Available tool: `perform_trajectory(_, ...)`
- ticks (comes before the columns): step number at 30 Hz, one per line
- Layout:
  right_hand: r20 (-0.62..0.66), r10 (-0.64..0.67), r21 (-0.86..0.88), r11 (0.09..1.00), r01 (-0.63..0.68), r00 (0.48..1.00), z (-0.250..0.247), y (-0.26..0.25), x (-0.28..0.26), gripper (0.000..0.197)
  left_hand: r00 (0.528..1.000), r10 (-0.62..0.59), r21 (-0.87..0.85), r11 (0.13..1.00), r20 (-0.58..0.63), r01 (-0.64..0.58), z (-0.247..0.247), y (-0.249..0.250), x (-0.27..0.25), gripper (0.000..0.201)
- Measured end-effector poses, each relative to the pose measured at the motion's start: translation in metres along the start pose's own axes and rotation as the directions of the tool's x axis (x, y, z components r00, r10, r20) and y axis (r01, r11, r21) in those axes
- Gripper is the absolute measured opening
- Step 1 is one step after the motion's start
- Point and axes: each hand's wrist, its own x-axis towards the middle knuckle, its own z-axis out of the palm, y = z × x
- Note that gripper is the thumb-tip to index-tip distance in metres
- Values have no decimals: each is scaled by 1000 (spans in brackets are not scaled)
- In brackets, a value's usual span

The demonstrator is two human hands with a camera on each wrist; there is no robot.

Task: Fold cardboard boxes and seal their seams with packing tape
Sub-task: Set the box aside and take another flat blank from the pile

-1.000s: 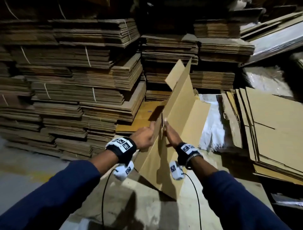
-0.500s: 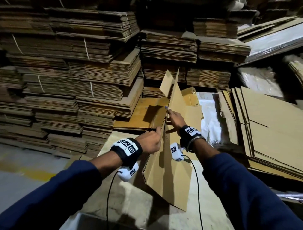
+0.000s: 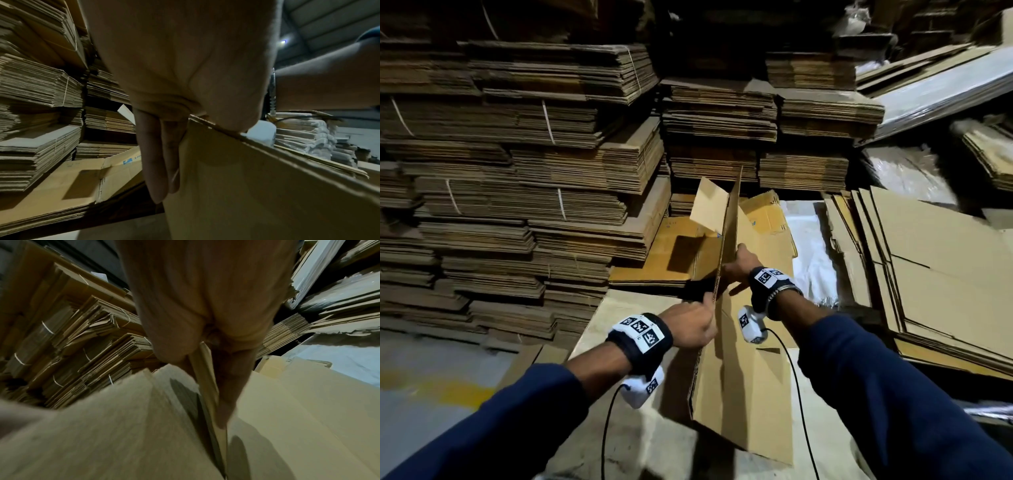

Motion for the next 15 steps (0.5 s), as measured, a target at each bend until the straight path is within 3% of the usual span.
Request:
perform_trajectory(3,-6,-64,-2,998,64,998,8,5,9,39,1000,4,-42,999,10,-4,-8,-7,4,74)
perform_trajectory(7,-8,-163,-82,983,162,987,9,13,11,36,993,-121,-262,958,15,120,-28,-29,15,95)
perform_trajectory(12,18,-172,0,985,172,985,-12,14,-10,37,980,-190,-401,903,-57,151,-45,-35,29,55)
perform_trajectory(15,-6,-177,-22,984,177,984,-26,23,-19,39,972,-236,-491,848,-10,200,-42,-37,40,37)
